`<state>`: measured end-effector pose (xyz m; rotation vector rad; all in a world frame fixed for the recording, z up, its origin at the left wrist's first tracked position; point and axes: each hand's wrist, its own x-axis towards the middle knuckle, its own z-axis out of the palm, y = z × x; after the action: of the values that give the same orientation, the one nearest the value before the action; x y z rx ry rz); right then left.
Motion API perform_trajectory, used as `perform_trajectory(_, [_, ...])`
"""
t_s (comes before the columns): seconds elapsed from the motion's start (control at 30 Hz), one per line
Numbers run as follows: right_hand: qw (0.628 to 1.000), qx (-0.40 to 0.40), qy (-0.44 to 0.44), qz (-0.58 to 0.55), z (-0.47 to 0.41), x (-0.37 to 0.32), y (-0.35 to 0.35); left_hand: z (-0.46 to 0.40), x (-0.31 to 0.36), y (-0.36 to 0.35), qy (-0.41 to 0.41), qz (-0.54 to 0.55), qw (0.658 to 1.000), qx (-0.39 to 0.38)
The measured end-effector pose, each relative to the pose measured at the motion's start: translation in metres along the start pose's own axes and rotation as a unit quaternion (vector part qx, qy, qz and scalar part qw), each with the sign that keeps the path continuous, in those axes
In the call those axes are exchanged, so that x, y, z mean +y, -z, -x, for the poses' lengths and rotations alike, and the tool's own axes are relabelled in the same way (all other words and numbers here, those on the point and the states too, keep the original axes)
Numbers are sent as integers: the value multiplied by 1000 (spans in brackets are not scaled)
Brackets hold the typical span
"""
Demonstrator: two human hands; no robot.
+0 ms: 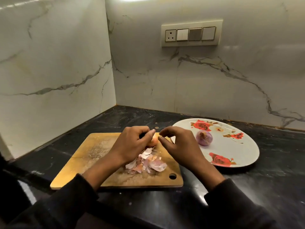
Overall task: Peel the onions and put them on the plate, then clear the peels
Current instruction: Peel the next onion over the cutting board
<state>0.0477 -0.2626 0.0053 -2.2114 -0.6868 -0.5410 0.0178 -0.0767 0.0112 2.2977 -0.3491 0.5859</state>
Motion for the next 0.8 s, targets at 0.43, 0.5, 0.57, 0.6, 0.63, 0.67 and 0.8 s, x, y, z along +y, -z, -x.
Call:
perform_trajectory(0.43, [987,-143,22,72,17,-21,-26,26,-50,13,29,-118,992,-32])
perform_trajectory(0.5, [975,-186,9,119,13,-21,-13,26,-53,10,27,-118,992,-33])
perform_trajectory(0.57, [951,-269,-31,149,11,-18,0,26,-55,9,30,-99,994,-38])
perform_trajectory(0.6, [935,-313,-44,161,13,-16,3,26,-56,8,29,-89,995,-35])
perform_trajectory(0.63, [922,-345,-46,171,15,-16,5,26,-56,9,27,-80,996,-31])
perform_trajectory(0.67, [915,-362,-40,172,17,-16,4,27,-56,9,25,-69,997,-23])
perform_trajectory(0.8, [938,-317,-21,141,23,-20,-9,30,-55,13,38,2,999,7])
